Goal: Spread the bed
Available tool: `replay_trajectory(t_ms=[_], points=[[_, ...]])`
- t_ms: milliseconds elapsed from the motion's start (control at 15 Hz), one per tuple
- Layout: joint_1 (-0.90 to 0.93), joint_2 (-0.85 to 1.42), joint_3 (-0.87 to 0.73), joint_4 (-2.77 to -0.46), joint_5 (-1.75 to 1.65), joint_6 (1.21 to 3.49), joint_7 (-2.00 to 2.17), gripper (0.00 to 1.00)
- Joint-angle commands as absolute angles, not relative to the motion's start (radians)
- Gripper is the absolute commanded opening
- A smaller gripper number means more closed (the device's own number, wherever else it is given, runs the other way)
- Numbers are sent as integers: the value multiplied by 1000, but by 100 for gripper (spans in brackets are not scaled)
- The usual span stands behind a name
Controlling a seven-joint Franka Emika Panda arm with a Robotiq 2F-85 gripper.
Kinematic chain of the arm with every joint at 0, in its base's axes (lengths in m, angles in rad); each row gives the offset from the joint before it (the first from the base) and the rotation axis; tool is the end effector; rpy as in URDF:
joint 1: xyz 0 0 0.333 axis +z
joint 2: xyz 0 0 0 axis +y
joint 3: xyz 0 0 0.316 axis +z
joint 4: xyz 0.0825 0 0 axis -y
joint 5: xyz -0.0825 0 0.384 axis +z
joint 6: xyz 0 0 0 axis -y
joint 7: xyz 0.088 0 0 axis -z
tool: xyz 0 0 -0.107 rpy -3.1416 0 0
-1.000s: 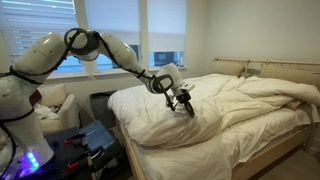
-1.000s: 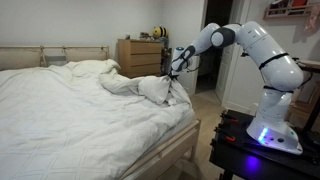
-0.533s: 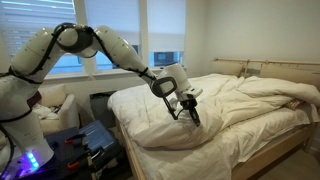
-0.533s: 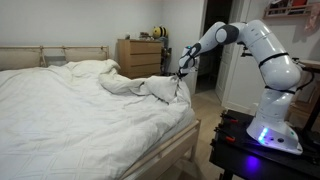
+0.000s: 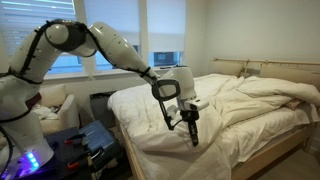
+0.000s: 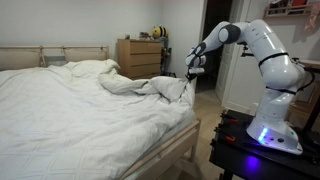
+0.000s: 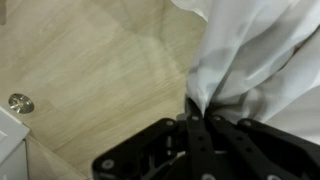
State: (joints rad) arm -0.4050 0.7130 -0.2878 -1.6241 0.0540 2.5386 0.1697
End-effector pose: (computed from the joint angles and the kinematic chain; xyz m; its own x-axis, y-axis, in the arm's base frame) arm 0.5672 -0.4319 0.2405 0.6744 -0.6963 0.2455 -0.7327 -0.6721 0.1065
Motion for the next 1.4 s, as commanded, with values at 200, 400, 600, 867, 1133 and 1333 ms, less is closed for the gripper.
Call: replay_trajectory(t_ms=[200,400,600,867,1133,1333], points=[[-445,638,-321,-1694,42,2364,98,1],[-456,635,-321,-1696,41,2297,77,1],[-456,642,-324,-1689,37,2257,75,1],[-453,649,-331,-1677,28,2229,84,28],[-456,650,-349,-1663,16,2208,89,58],[-457,633,-348,-1683,20,2279,80,79]])
